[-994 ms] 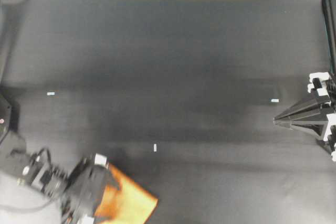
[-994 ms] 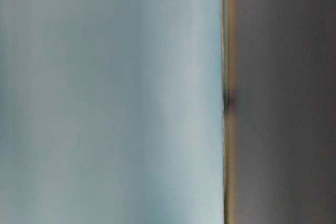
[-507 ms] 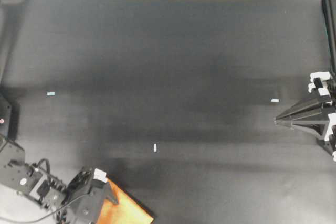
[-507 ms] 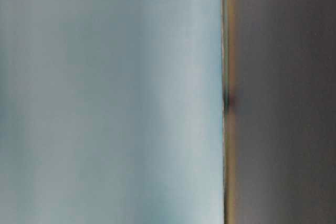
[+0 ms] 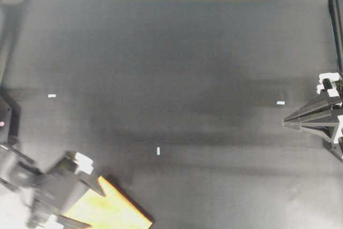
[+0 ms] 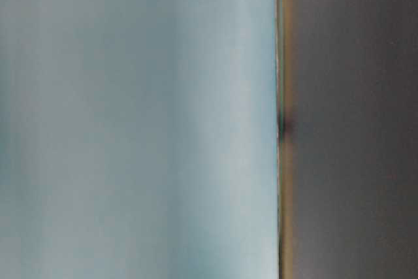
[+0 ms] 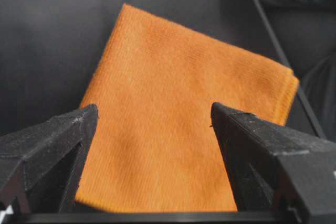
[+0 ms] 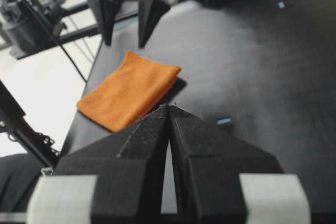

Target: Push an orange cloth with the left arm to wipe the desk.

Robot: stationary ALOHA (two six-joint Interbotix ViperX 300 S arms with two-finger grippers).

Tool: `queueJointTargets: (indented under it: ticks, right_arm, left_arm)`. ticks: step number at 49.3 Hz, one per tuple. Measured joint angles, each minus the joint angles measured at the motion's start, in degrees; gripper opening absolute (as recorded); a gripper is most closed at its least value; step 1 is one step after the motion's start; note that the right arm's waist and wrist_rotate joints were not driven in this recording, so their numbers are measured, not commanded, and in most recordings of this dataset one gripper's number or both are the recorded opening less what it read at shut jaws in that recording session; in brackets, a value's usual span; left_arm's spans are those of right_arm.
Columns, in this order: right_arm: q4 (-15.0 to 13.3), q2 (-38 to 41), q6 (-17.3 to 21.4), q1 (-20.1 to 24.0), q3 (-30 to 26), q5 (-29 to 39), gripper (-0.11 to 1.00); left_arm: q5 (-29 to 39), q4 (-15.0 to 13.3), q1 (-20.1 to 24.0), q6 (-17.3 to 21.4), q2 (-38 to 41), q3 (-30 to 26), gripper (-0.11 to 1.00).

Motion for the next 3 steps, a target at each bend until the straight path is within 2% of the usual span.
queueJointTargets:
  ticks: [3]
  right_arm:
    - [0.00, 0.00, 0.00, 0.00, -0.09, 0.09, 0.00]
  left_arm:
    - [0.00, 0.00, 0.18, 0.00, -3.16, 1.76, 0.84]
